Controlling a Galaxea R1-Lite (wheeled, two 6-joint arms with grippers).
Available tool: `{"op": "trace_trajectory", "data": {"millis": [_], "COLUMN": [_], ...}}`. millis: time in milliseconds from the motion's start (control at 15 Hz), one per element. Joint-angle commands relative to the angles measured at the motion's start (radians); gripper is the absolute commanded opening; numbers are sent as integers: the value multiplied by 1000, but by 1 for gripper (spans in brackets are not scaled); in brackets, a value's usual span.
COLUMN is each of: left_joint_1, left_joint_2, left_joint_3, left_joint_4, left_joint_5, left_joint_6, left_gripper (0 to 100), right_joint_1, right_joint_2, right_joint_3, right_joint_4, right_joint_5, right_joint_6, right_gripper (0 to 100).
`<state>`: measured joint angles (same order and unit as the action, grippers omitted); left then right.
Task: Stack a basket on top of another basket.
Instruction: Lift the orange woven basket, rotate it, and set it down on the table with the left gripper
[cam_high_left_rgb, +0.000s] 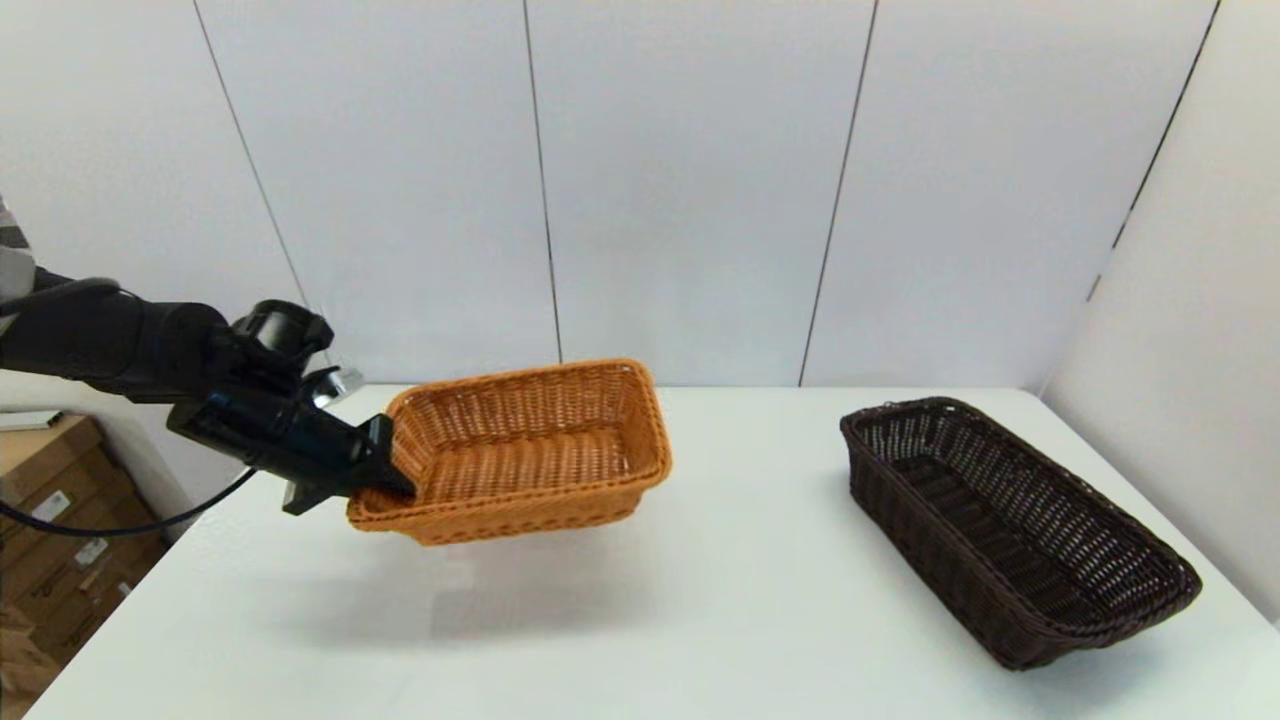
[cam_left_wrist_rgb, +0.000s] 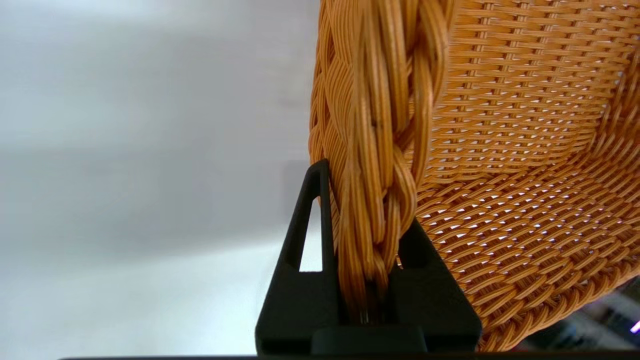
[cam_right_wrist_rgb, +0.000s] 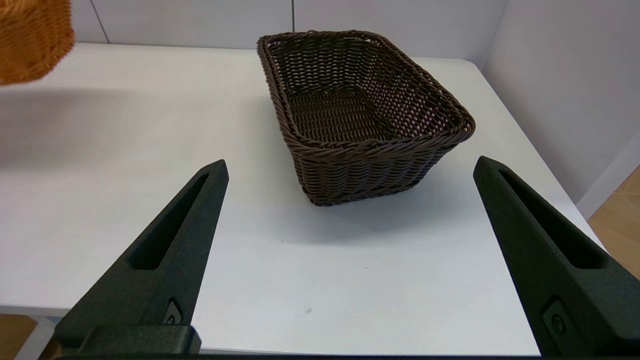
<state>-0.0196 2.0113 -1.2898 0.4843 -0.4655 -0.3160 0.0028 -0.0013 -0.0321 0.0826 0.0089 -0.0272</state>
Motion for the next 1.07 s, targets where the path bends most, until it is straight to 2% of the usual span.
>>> {"op": "trace_trajectory", "data": {"millis": [67,533,800,1067], "left_joint_1": [-137,-234,-276,-293], "left_joint_2": [-40,60,146,175], "left_joint_3": [3,-77,-137,-169], "left_joint_4": [-4,-21,-15,-9], "left_joint_5": [-2,16,107,110], "left_joint_6": [-68,-118,-135,-130], "left_gripper": [0,0,0,0], "right_joint_1": [0,0,0,0], "right_joint_2": [0,0,0,0], "right_joint_3": [0,0,0,0], "right_joint_4": [0,0,0,0], "right_joint_5": [0,0,0,0], "right_joint_6": [0,0,0,0], "right_gripper": [100,100,100,100]}}
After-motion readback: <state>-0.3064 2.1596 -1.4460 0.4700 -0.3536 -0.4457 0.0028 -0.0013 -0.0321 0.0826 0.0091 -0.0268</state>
